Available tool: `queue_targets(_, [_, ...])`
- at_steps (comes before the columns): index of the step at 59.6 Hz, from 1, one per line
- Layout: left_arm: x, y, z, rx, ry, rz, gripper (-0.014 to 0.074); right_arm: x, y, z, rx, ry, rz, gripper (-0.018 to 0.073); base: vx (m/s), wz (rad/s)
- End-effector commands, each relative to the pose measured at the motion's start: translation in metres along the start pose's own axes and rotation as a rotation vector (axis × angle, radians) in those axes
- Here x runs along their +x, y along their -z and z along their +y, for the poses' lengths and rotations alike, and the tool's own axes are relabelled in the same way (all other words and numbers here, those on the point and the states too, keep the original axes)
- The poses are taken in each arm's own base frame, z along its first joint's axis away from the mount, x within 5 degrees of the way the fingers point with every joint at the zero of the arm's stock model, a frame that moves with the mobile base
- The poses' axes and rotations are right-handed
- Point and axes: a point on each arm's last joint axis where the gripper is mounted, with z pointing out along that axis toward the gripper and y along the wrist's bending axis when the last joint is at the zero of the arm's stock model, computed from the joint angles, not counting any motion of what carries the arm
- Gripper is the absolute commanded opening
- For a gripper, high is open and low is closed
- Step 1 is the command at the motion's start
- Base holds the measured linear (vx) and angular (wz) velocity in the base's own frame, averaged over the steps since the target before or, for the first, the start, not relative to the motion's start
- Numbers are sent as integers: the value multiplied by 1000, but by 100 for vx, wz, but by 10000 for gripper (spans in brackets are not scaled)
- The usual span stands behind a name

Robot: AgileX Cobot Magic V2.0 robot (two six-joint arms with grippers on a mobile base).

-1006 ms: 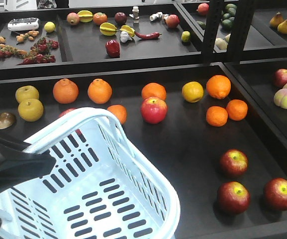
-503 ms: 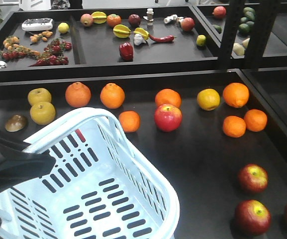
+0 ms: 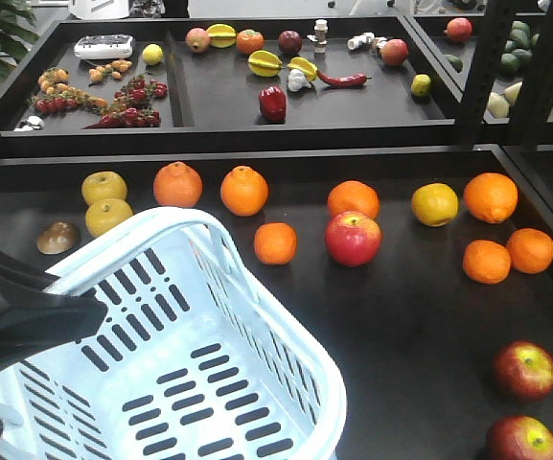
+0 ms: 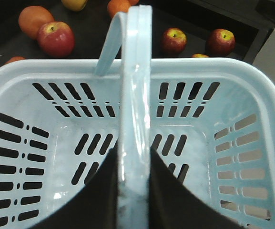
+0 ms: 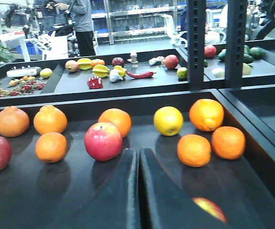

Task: Pick three apples into basket with both arms
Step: 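Hold the basket in the left gripper while the base settles at the table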

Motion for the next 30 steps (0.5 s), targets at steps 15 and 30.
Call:
queue_targets(15, [-14, 10, -3, -6, 22, -127, -6, -3, 0, 0, -3, 17, -73, -5, 3, 10])
queue_targets(30, [-14, 10, -3, -6, 22, -127, -6, -3, 0, 0, -3, 17, -73, -5, 1, 5])
